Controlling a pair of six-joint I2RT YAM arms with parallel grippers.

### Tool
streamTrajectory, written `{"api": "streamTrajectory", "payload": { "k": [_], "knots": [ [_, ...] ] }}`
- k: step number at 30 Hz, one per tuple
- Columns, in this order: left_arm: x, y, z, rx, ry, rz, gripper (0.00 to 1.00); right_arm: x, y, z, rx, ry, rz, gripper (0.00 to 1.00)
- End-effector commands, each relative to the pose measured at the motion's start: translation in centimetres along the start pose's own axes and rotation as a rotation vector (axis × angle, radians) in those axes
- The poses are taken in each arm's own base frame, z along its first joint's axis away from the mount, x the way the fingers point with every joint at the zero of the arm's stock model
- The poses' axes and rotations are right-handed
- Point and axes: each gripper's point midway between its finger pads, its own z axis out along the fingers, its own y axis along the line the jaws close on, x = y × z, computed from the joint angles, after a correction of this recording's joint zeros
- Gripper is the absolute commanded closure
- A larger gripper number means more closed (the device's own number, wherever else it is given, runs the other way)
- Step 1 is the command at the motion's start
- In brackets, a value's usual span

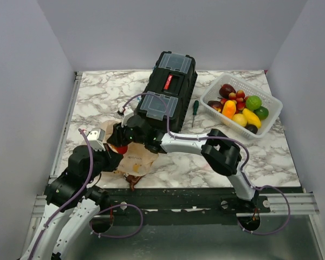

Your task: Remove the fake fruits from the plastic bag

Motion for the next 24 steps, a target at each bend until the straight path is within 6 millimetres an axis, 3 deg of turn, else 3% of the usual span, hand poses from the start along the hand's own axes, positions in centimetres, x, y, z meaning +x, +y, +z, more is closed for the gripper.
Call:
{"api": "streamTrajectory", "payload": {
  "k": [1, 11, 19, 24],
  "knots": [
    [-0.2, 1.1, 0.1, -0.051, -0.037, -0.003, 1.0, -3.1, 0.8, -2.7, 0.036, -0.059, -0.018, 0.99],
    [-0.6, 2.6, 0.1, -0.132, -0.074, -0.038, 1.0, -5.0, 0.9, -6.4, 0.08, -0.105, -0.002, 0.99],
    [-0.5, 2.7, 0.3, -0.146, -0.059, -0.043, 1.0, -8.5, 1.3, -9.5, 0.101, -0.18, -0.008, 0.99],
    [-0.5, 2.7, 0.2, -0.138, -0.067, -0.042, 1.0, -11.5, 0.6, -12.6, 0.129, -0.25, 0.001, 0.99]
  ]
}}
